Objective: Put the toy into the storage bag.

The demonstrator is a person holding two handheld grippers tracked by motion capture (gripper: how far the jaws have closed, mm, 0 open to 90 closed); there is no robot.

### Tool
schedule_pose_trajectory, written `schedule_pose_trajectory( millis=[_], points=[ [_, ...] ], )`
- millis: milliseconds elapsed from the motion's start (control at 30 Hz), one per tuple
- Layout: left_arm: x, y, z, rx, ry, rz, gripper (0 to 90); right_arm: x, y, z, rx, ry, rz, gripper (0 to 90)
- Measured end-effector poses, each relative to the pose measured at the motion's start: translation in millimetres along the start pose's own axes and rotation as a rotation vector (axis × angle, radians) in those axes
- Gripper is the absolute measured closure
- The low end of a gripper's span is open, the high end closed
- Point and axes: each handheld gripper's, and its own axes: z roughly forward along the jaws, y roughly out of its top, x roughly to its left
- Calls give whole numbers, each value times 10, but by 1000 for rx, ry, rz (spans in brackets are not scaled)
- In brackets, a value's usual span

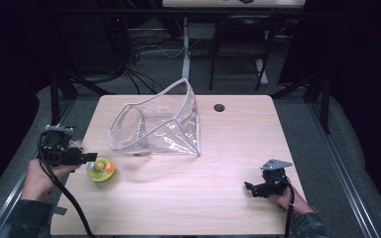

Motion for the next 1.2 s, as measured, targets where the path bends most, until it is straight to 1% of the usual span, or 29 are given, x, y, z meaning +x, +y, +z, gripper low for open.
schedule_pose_trajectory(
  millis=[33, 67, 100, 233, 300, 333, 367, 500, 700, 767, 867, 967, 1000, 1033, 1067, 1100, 1167, 1200],
  points=[
    [0, 0, 0, 0, 0, 0, 386, 0, 0, 0, 0, 0, 0, 0],
    [14, 1, -18, -5, 1, -1, 386, 0, 0, 0, 0, 0, 0, 0],
    [33, 2, -47, -5, 3, -1, 437, 0, 0, 0, 0, 0, 0, 0],
    [55, 11, -89, -6, 13, 4, 516, 0, 0, 0, 1, 0, 0, 0],
    [69, 24, -103, -7, 15, 7, 528, 0, 0, 0, 0, 0, 0, 0],
    [76, 29, -107, -9, 17, 5, 553, 1, 0, -1, 0, -1, 0, 0],
    [89, 36, -109, -16, 10, 7, 562, 1, -1, 2, -4, 2, 0, 0],
    [114, 42, -99, -12, -2, 12, 610, 3, -1, 0, -2, 2, 3, 0],
    [119, 39, -105, -15, 8, 17, 707, 2, -1, 1, -4, 1, 2, 0],
    [120, 43, -107, -18, 5, 22, 724, 3, -1, 1, -4, 0, 2, 0],
    [121, 48, -93, -17, 7, 18, 738, 3, -1, 1, -4, 0, 2, 0],
    [114, 59, -80, -7, -8, 27, 797, 3, -1, -1, -1, 0, 3, 0],
    [111, 65, -80, -4, -19, 28, 809, 0, 0, -3, 2, -4, -3, 0],
    [111, 65, -80, -4, -19, 28, 824, 1, 1, -4, 3, -3, -1, 0],
    [106, 68, -79, -6, -29, 27, 824, 1, 1, -4, 3, -3, -1, 0],
    [101, 76, -79, -1, -29, 33, 850, 3, -1, 0, -1, 1, 3, 0],
    [98, 82, -83, 0, -31, 36, 870, 2, -1, -1, 0, -2, 2, 0],
    [86, 95, -85, 11, -27, 47, 875, 2, -1, -1, 0, -2, 2, 0]
  ],
)
